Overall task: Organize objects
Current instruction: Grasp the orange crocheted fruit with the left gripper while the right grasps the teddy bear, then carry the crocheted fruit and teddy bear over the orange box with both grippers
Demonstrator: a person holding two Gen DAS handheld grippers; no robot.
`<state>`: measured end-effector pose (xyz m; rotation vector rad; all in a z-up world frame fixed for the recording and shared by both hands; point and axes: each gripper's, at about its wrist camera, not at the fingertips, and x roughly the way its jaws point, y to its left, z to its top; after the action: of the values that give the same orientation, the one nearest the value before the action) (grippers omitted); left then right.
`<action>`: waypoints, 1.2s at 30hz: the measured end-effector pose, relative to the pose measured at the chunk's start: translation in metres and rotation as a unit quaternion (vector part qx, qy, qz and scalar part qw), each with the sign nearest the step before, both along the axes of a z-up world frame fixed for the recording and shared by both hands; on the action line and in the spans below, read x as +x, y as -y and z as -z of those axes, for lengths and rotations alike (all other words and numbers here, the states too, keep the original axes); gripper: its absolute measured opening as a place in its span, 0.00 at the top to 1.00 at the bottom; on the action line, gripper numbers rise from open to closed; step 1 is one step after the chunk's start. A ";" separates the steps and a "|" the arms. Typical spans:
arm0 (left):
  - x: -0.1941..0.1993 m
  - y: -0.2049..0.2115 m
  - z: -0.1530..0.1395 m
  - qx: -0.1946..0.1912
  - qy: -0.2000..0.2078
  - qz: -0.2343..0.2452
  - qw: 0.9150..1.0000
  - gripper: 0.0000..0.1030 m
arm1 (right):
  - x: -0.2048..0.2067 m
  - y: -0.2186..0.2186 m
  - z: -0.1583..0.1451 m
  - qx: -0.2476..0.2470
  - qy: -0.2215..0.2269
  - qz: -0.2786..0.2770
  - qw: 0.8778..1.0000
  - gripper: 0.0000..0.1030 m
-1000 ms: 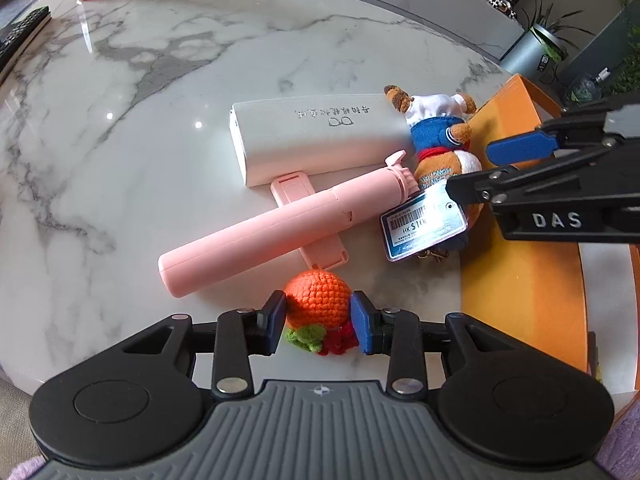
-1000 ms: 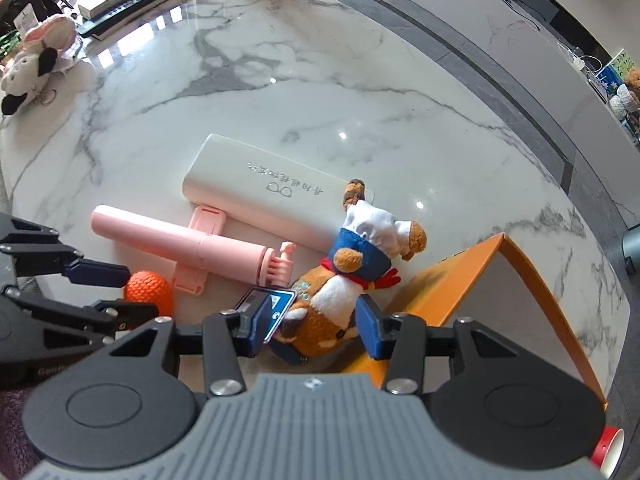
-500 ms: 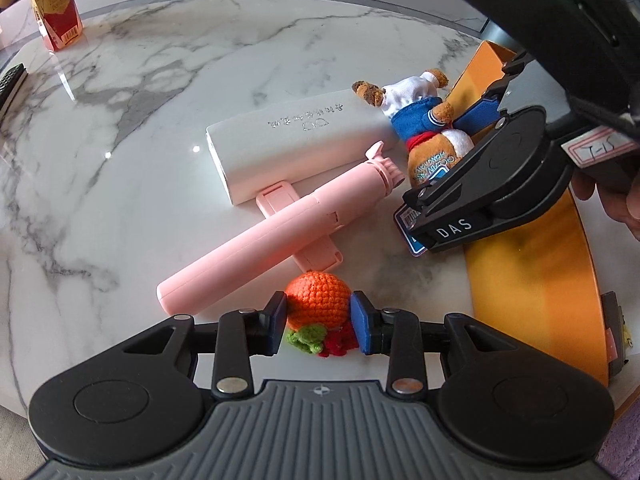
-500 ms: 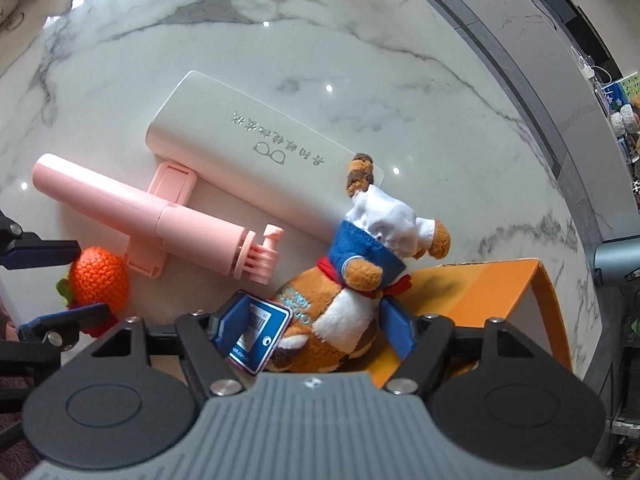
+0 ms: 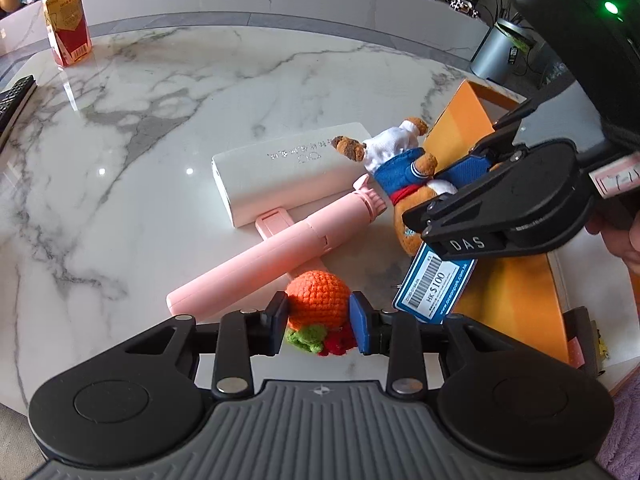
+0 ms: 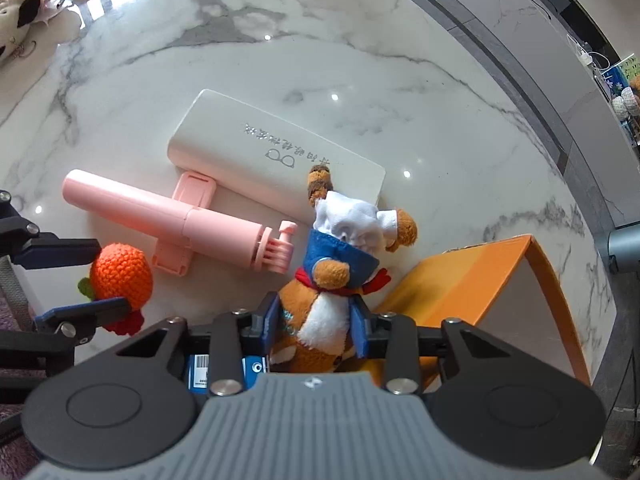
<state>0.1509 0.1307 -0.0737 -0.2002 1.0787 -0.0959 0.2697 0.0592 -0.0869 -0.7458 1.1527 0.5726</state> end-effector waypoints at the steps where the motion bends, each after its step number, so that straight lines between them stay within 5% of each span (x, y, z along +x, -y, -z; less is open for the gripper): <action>1: -0.002 0.000 -0.003 -0.003 0.004 -0.001 1.000 0.63 | -0.007 0.000 -0.006 0.006 0.006 -0.004 1.000 0.63; 7: -0.018 0.001 -0.032 -0.020 0.047 0.005 0.999 0.63 | -0.050 0.021 -0.045 0.100 0.051 0.018 0.994 0.63; 16: -0.031 0.053 -0.084 0.015 0.116 0.088 0.989 0.63 | -0.129 0.094 -0.100 0.215 0.176 0.075 0.958 0.63; 27: -0.013 0.137 -0.108 0.024 0.150 0.170 0.974 0.63 | -0.146 0.179 -0.107 0.123 0.252 -0.010 0.960 0.63; 36: 0.014 0.169 -0.099 0.033 0.141 0.209 0.967 0.63 | -0.105 0.219 -0.076 0.054 0.181 -0.117 0.975 0.63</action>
<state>0.1647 -0.0382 0.0249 0.1026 0.8244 -0.4540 0.1643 -0.1597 -0.0111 -0.8573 0.6964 0.6576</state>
